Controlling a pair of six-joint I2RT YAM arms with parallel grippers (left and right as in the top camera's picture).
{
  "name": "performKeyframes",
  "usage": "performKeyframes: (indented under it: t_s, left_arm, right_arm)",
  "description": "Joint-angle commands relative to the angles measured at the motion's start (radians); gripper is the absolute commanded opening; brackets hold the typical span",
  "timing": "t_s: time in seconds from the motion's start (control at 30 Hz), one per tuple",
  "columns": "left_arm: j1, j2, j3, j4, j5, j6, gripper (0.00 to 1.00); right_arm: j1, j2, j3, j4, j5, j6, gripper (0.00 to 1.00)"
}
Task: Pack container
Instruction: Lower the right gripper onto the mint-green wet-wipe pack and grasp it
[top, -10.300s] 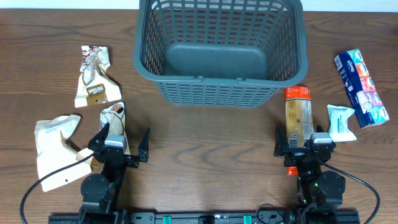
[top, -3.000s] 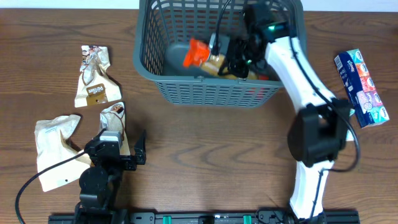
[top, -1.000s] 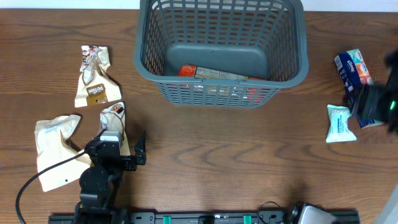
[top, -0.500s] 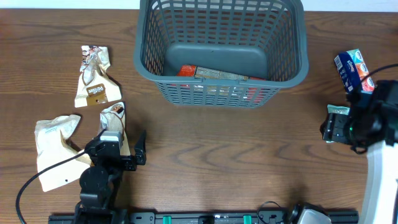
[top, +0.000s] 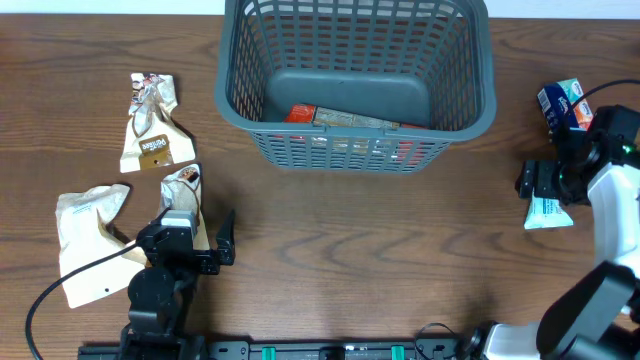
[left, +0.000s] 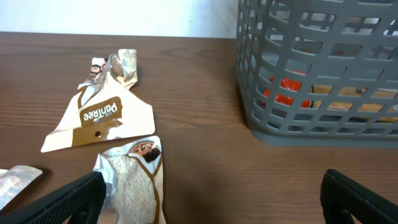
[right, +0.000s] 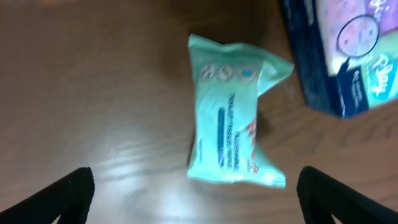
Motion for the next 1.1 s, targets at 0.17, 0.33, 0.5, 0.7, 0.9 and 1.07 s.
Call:
performKeyframes:
  t_s: [0.17,0.33,0.5,0.7,0.9,1.07]
  left_arm:
    - [-0.003,0.0,0.026,-0.001,-0.012,0.005,0.99]
    - [-0.003,0.0,0.026,-0.001,-0.012,0.006,0.99]
    - [-0.003,0.0,0.026,-0.001,-0.012,0.005,0.99]
    - [-0.003,0.0,0.026,-0.001,-0.012,0.005,0.99]
    - [-0.003,0.0,0.026,-0.001,-0.012,0.005,0.99]
    - [-0.003,0.0,0.026,-0.001,-0.012,0.005,0.99]
  right_arm:
    - [-0.03,0.029,-0.003,0.138,0.006,-0.036,0.96]
    - [-0.04,0.089,-0.004,0.154,-0.008,-0.036,0.96]
    - [-0.04,0.187,-0.004,0.158,-0.013,-0.036,0.99]
    - [-0.04,0.278,-0.004,0.182,-0.022,-0.029,0.98]
    - [-0.04,0.32,-0.004,0.204,-0.06,-0.013,0.83]
    - [-0.04,0.343,-0.004,0.208,-0.073,-0.012,0.7]
